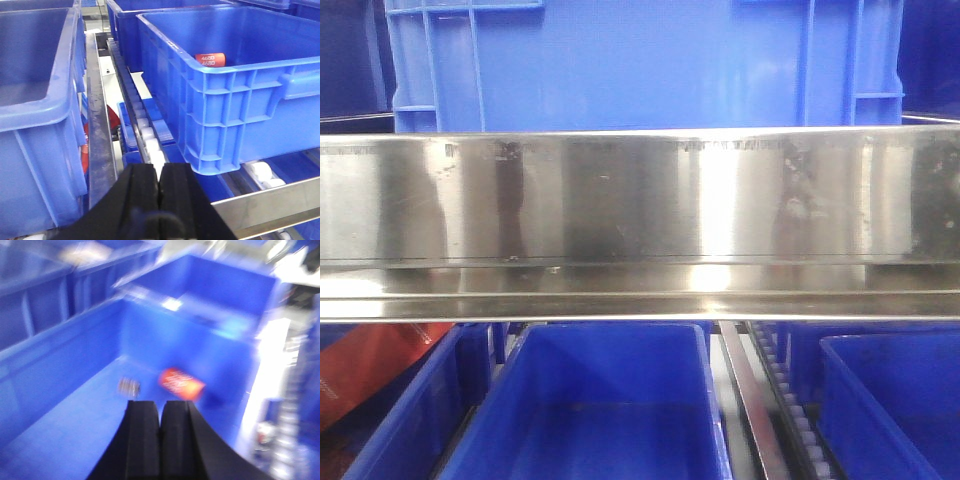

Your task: Place cylindrical capacitor in blue bin on shelf

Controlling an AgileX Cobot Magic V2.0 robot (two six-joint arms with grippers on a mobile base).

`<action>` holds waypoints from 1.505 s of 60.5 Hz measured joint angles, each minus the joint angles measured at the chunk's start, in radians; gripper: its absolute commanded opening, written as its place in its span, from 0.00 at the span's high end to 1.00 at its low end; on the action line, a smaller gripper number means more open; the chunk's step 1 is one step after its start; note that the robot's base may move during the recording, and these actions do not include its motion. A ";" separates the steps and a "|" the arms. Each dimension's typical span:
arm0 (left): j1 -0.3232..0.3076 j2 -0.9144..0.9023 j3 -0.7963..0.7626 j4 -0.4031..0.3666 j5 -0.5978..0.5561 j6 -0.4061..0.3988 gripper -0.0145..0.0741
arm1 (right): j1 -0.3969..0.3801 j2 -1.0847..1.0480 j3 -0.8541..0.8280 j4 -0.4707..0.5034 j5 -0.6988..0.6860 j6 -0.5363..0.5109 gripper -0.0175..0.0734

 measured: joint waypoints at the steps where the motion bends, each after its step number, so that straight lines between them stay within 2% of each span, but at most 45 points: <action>1: 0.000 0.000 0.000 0.000 0.000 0.000 0.96 | -0.004 -0.014 0.016 0.000 -0.004 0.000 0.97; 13: 0.000 0.000 0.000 0.016 0.000 0.000 0.96 | -0.049 -0.265 0.367 0.000 -0.145 0.012 0.97; 26: 0.000 0.000 0.000 0.018 0.000 0.000 0.96 | -0.056 -0.534 0.741 0.000 -0.326 0.016 0.97; 41: 0.000 0.000 0.000 0.020 0.000 0.000 0.96 | -0.056 -0.790 1.024 0.000 -0.405 0.016 0.97; 54: 0.000 0.000 0.000 0.020 0.000 0.000 0.96 | -0.056 -0.906 1.100 0.000 -0.477 0.019 0.97; 91: 0.000 0.000 0.000 0.020 0.000 0.000 0.96 | -0.057 -0.911 1.102 0.000 -0.502 0.019 0.97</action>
